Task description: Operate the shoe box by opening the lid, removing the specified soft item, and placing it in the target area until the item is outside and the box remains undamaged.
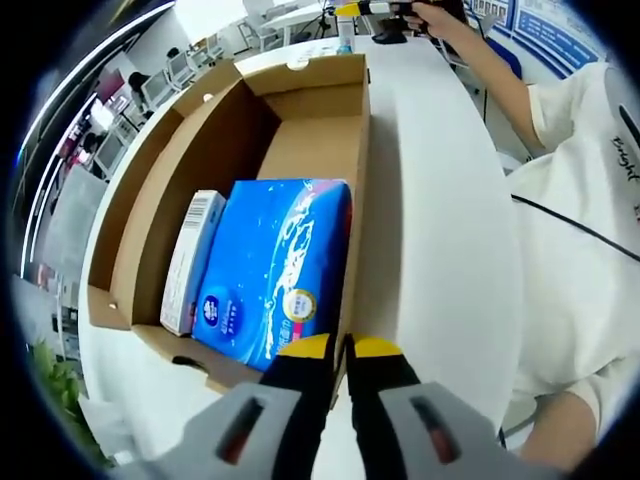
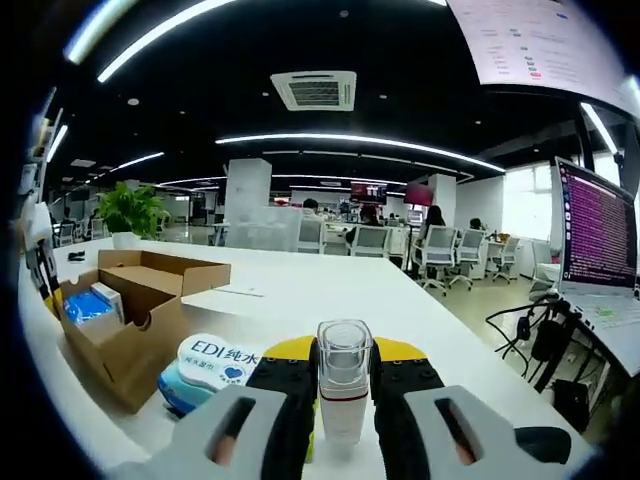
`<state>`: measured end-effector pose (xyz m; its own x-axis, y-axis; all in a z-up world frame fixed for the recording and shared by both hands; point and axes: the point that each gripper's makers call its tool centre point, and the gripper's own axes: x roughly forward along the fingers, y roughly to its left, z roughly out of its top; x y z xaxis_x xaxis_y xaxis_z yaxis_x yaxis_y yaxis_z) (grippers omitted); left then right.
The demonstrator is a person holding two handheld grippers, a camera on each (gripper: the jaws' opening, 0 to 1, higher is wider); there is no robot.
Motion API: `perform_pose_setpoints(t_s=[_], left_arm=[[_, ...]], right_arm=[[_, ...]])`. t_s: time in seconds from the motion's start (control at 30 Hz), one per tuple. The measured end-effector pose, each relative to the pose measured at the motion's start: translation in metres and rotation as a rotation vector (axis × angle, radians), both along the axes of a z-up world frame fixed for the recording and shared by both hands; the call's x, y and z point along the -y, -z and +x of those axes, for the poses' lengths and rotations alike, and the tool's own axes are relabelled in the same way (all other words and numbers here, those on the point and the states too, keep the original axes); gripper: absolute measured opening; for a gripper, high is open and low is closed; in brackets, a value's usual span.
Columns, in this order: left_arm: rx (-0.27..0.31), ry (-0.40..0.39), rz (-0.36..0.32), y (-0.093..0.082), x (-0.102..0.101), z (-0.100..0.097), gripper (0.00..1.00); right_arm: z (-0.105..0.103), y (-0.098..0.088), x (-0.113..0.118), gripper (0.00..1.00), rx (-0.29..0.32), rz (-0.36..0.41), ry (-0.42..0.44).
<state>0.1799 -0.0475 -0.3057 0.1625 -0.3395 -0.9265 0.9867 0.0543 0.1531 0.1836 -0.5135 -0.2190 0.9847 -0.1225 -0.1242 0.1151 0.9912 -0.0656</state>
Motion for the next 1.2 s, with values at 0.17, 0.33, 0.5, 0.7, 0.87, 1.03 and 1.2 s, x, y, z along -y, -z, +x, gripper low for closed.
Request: perform_pose_setpoints(t_s=[0.17,0.33,0.5,0.7,0.87,1.03,1.2], left_arm=[[0.001,-0.003,0.001,0.000,0.000,0.000,0.05],[0.002,-0.003,-0.002,0.000,0.000,0.000,0.06],[0.006,-0.001,-0.004,-0.001,0.001,0.001,0.06],[0.006,-0.005,-0.003,-0.001,0.000,0.001,0.06],[0.009,-0.005,-0.004,0.000,0.000,0.001,0.06],[0.011,-0.006,0.000,0.000,0.000,0.001,0.06],[0.010,-0.007,0.001,0.000,0.000,0.001,0.06]], right_arm=[[0.001,0.008,0.000,0.19,-0.020,0.001,0.009],[0.004,0.019,0.006,0.19,-0.057,0.016,0.032],[0.004,0.019,0.007,0.19,-0.056,0.004,0.027],[0.006,0.020,0.010,0.21,-0.060,-0.010,0.046],[0.007,0.022,0.012,0.37,-0.059,-0.044,0.058],[0.006,0.020,0.013,0.39,-0.057,-0.042,0.066],[0.007,0.013,0.010,0.47,-0.033,-0.060,0.057]])
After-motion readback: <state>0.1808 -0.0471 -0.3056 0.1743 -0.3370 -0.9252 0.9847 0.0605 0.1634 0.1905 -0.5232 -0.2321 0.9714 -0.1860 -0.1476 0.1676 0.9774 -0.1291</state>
